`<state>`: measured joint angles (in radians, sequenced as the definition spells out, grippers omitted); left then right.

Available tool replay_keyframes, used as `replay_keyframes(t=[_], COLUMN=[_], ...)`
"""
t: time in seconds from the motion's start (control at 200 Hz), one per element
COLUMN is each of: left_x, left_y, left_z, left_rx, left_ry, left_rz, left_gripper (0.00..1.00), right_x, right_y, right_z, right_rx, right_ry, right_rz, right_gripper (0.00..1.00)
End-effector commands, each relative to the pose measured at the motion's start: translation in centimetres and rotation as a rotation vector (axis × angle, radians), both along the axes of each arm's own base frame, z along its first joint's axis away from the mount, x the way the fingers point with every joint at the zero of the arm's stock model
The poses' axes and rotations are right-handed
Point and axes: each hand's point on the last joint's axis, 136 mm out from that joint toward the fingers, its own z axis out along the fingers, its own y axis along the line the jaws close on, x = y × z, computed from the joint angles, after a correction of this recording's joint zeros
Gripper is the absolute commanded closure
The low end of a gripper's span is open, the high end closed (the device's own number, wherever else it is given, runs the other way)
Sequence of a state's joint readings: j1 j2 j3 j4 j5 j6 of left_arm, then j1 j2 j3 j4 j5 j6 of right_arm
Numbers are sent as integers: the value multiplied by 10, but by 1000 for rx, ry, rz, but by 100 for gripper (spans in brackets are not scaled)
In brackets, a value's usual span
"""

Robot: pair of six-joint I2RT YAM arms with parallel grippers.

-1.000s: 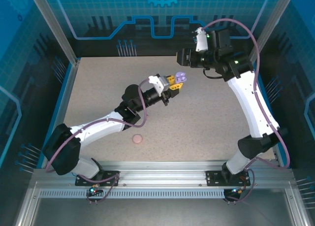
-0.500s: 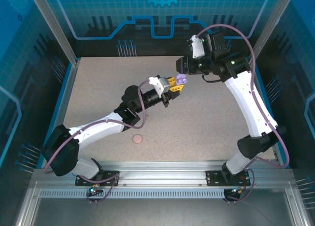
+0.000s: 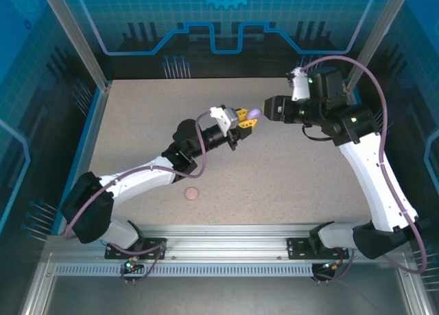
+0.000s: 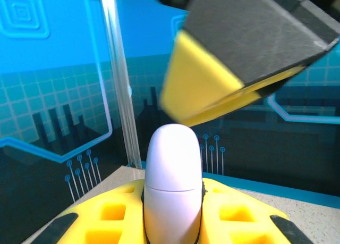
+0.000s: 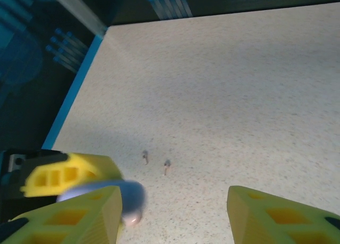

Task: Insert the wireless bluetooth earbuds into the charging case

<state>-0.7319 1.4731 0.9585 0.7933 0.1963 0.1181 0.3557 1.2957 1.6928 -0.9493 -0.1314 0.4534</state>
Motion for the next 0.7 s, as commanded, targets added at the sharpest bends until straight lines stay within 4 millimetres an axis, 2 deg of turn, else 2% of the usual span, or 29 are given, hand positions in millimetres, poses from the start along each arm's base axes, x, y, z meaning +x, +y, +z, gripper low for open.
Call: replay_keyframes(t=[0.0,0.075,0.21,0.335,0.38,0.405,0.46,0.575,0.695], left_x=[24,39,71,93,99,102,109,118,128], left_y=[3,0,-9,-28,-36,-41,-51,-67,-76], left_z=[-6,-30,-88,-143,-168,-172,-197,-236,-270], left_rx=[-33,-54,-64,-37,-17,-21,-5,37,80], left_ry=[127,284,592,841,942,982,1084,1243,1367], left_rz=[76,111,203,228,232,229,224,232,268], left_gripper=[100,100,100,100,100,100,100,100,98], right_x=[7,10,10,5,3,2,-1,-6,-9], right_y=[-23,-31,-44,-49,-50,-50,-50,-52,-56], right_z=[-4,-18,-56,-89,-102,-109,-123,-144,-154], right_rx=[35,30,35,28,21,18,12,-1,-14], right_ry=[6,32,95,153,181,194,225,261,276], right_rz=[-112,-151,-216,-245,-253,-251,-254,-265,-278], right_gripper=[42,41,40,37,37,37,37,37,37])
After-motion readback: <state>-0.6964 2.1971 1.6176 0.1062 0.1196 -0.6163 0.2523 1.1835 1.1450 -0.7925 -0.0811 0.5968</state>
